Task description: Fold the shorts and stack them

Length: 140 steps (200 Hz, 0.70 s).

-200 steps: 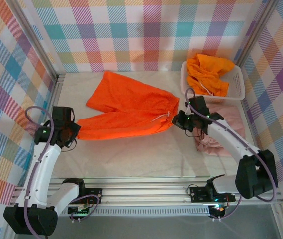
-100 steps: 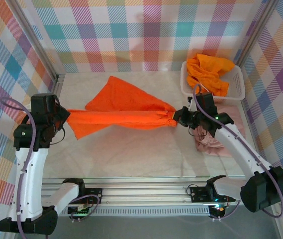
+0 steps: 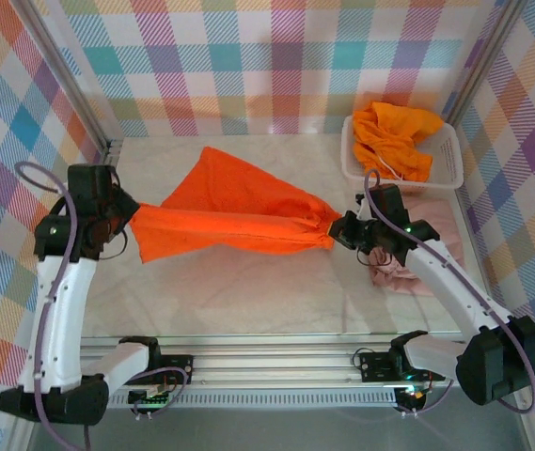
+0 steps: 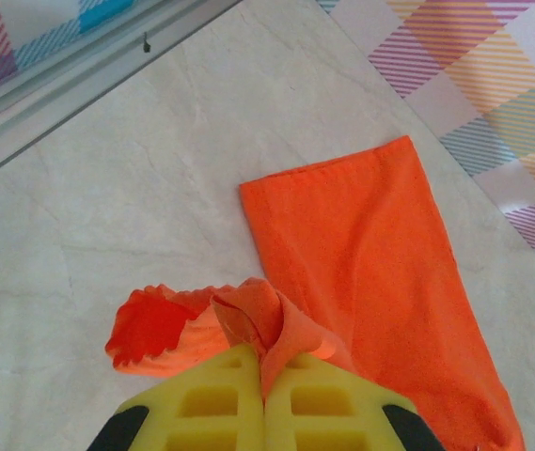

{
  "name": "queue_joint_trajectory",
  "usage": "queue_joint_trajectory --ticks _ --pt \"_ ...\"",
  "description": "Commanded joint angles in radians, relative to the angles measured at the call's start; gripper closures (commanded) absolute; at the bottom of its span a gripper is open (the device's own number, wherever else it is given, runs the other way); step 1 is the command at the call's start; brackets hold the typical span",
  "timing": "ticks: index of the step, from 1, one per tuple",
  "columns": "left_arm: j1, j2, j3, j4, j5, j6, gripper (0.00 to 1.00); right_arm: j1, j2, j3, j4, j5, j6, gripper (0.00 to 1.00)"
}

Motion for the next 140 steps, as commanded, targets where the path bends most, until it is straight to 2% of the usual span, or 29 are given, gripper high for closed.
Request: queue_joint_trajectory --ticks 1,31,97,140 --pt "-0.018 0.085 0.063 0.090 -0.018 0.023 1.00 -0.004 -0.001 -0.023 0.028 0.065 0.069 1.00" --pt "-0.040 0.250 0.154 0.149 -0.029 0.036 1.00 -0.005 0.038 -0.036 0.096 0.081 0.155 1.00" --pt "-0.060 0.677 0.512 0.180 -0.069 0.080 1.00 -0.021 0.141 0.013 0.158 0.155 0.234 1.00" --pt "-0.066 0.980 0.783 0.134 -0.047 0.092 1.00 -0.073 0.267 0.046 0.224 0.122 0.293 0.96"
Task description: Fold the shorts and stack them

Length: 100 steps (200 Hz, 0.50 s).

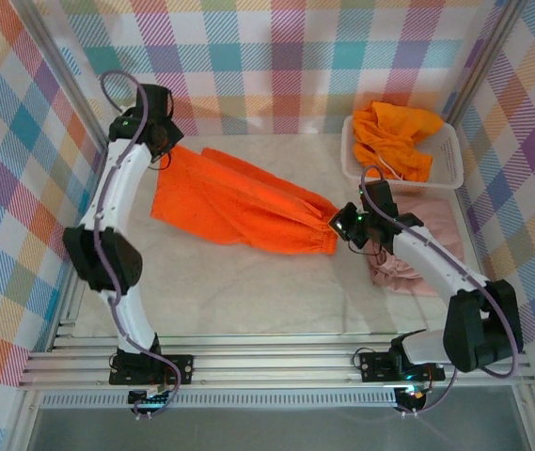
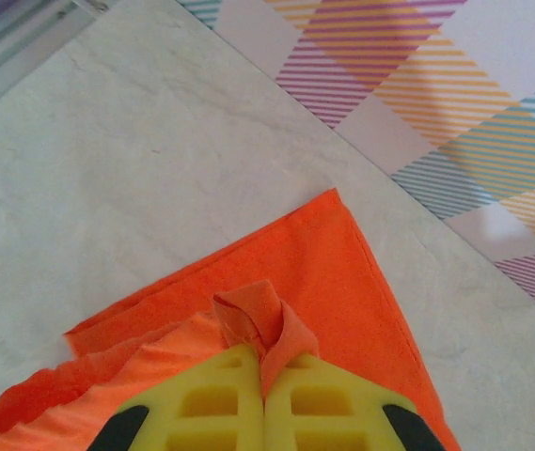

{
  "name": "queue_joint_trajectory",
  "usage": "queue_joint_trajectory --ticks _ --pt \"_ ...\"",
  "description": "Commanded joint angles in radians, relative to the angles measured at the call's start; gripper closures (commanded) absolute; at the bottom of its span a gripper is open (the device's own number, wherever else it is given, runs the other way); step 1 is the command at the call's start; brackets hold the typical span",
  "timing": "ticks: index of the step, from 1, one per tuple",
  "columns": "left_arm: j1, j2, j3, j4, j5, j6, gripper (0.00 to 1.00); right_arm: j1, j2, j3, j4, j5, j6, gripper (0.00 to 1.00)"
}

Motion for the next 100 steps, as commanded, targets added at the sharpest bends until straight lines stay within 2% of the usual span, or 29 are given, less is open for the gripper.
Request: queue_joint_trajectory --ticks 1,33,49,64,68,84,100 --pt "-0.003 0.119 0.123 -0.017 -0.020 0.027 1.00 -0.034 0.073 0.044 0.047 0.013 0.054 0.96" --pt "-0.009 0.305 0.274 -0.010 0.005 0.024 1.00 -0.072 0.193 0.094 0.093 -0.020 0.094 0.91" --pt "-0.010 0.369 0.310 0.017 0.026 0.016 1.00 -0.099 0.243 0.119 0.110 -0.039 0.113 0.84" --pt "-0.010 0.415 0.350 0.047 0.067 0.015 0.82 -0.127 0.271 0.130 0.138 -0.065 0.144 0.77" --pt "-0.010 0.425 0.364 0.047 0.073 0.015 0.74 -0.133 0.272 0.130 0.142 -0.070 0.151 0.74" --pt "-0.008 0.442 0.446 0.019 0.095 0.018 0.49 -0.158 0.258 0.129 0.171 -0.093 0.174 0.50" --pt "-0.010 0.397 0.454 0.012 0.108 0.029 0.28 -0.163 0.206 0.126 0.167 -0.061 0.147 0.33"
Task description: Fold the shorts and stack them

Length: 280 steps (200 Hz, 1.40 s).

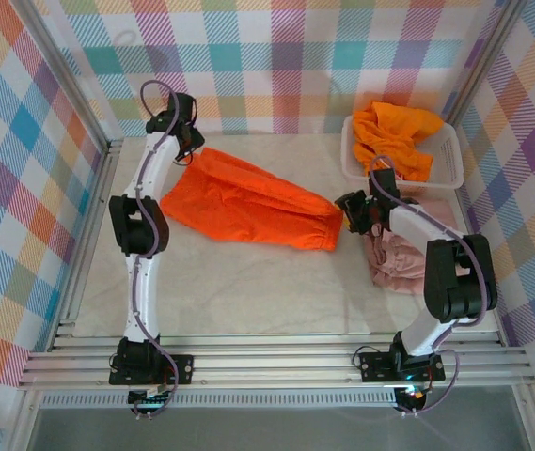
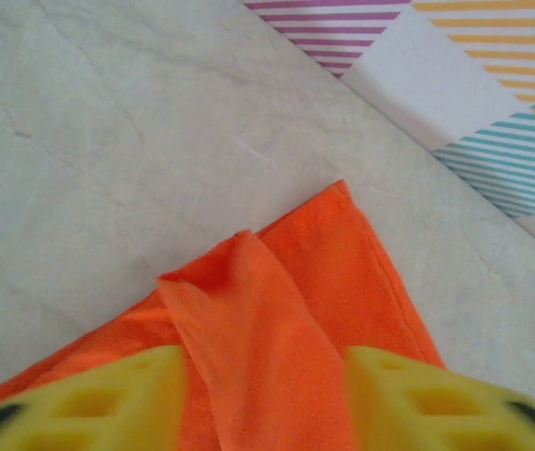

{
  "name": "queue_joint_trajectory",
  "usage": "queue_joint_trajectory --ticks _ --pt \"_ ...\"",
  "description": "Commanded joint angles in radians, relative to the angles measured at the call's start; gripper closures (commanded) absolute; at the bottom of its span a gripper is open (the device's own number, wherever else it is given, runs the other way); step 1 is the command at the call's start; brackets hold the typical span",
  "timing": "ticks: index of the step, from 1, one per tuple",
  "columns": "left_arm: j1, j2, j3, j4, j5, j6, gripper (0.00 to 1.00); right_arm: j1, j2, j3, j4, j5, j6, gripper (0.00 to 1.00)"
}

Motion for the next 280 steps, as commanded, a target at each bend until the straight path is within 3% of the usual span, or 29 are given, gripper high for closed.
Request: queue_joint_trajectory --ticks 1,30,68,96,130,197,249,280 --pt "-0.005 -0.077 0.075 0.006 0.036 0.015 0.26 -0.015 -0.068 0.026 0.039 -0.002 0.002 0.32" --pt "-0.005 -0.225 -0.027 0.010 0.074 0.027 0.00 -0.013 -0.153 0.018 0.022 -0.003 -0.067 0.20" --pt "-0.014 -0.470 -0.435 0.205 0.180 -0.006 0.00 0.028 -0.140 0.094 -0.039 -0.096 -0.171 0.13" --pt "-0.023 -0.533 -0.649 0.294 0.206 -0.036 0.00 0.085 -0.069 0.177 -0.077 -0.147 -0.218 0.11" --pt "-0.024 -0.494 -0.787 0.400 0.228 -0.067 0.00 0.162 0.077 0.331 -0.175 -0.156 -0.307 0.10" --pt "-0.023 -0.383 -0.915 0.492 0.202 -0.089 0.00 0.168 0.263 0.402 -0.211 -0.185 -0.340 0.09" --pt "-0.014 -0.460 -1.133 0.552 0.174 -0.106 0.00 0.170 0.278 0.336 -0.201 -0.196 -0.360 0.08" --pt "-0.008 -0.585 -1.314 0.563 0.141 -0.117 0.00 0.178 0.250 0.279 -0.210 -0.210 -0.391 0.08"
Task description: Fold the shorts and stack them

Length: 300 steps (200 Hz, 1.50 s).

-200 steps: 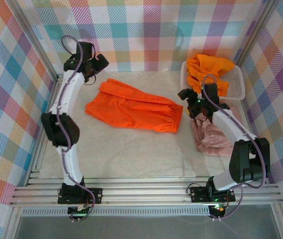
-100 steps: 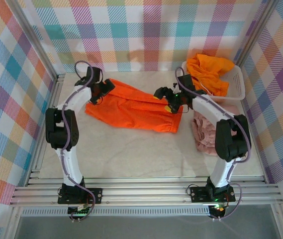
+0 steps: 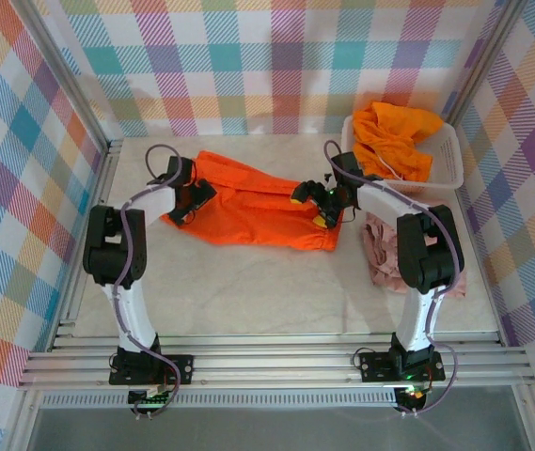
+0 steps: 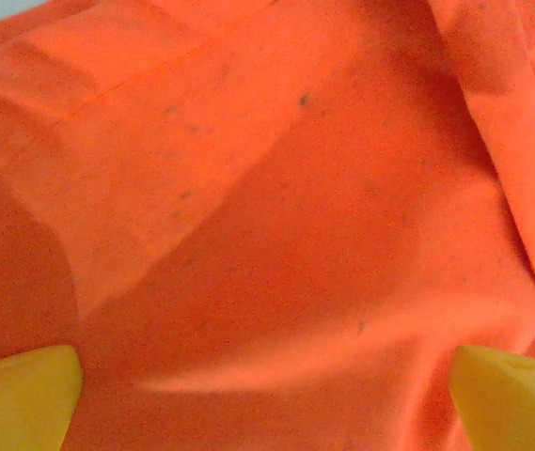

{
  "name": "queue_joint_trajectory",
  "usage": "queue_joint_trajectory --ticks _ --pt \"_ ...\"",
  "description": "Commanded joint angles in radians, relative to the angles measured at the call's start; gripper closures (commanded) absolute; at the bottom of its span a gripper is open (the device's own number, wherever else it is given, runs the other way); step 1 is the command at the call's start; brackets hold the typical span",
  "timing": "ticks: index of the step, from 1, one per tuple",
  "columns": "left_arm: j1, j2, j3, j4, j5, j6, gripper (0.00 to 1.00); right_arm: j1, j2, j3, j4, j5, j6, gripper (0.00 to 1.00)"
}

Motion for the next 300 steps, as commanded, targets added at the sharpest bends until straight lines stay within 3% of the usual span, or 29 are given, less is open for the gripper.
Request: queue_joint_trajectory --ticks 1,73,104,122,139,163,188,241,300 --pt "0.005 -0.103 -0.133 -0.013 -0.043 -0.026 0.00 0.004 -0.026 -0.048 -0.019 -0.029 -0.046 0.08" --pt "0.003 -0.589 -0.577 -0.099 -0.043 -0.156 0.00 0.068 -0.206 -0.322 -0.018 -0.079 -0.107 0.07" --pt "0.004 -0.828 -0.513 -0.192 -0.056 -0.134 0.00 0.071 -0.272 -0.324 -0.093 -0.049 -0.178 0.07" --pt "0.006 -0.856 -0.393 -0.233 -0.065 -0.118 0.00 0.071 -0.319 -0.313 -0.087 -0.035 -0.194 0.06" --pt "0.008 -0.786 -0.294 -0.207 -0.008 -0.102 0.00 0.072 -0.360 -0.309 -0.063 -0.028 -0.200 0.05" --pt "0.009 -0.598 -0.182 -0.133 0.111 -0.129 0.00 0.073 -0.385 -0.302 -0.054 -0.006 -0.224 0.04" --pt "0.011 -0.392 -0.072 -0.095 0.168 -0.150 0.00 0.073 -0.369 -0.272 -0.098 0.043 -0.263 0.04" --pt "0.011 -0.048 0.203 -0.131 0.177 -0.107 0.00 0.065 -0.293 -0.231 -0.114 0.099 -0.275 0.03" --pt "0.008 0.205 0.418 -0.142 0.194 -0.100 0.00 0.006 -0.215 -0.161 -0.111 0.078 -0.277 0.03"
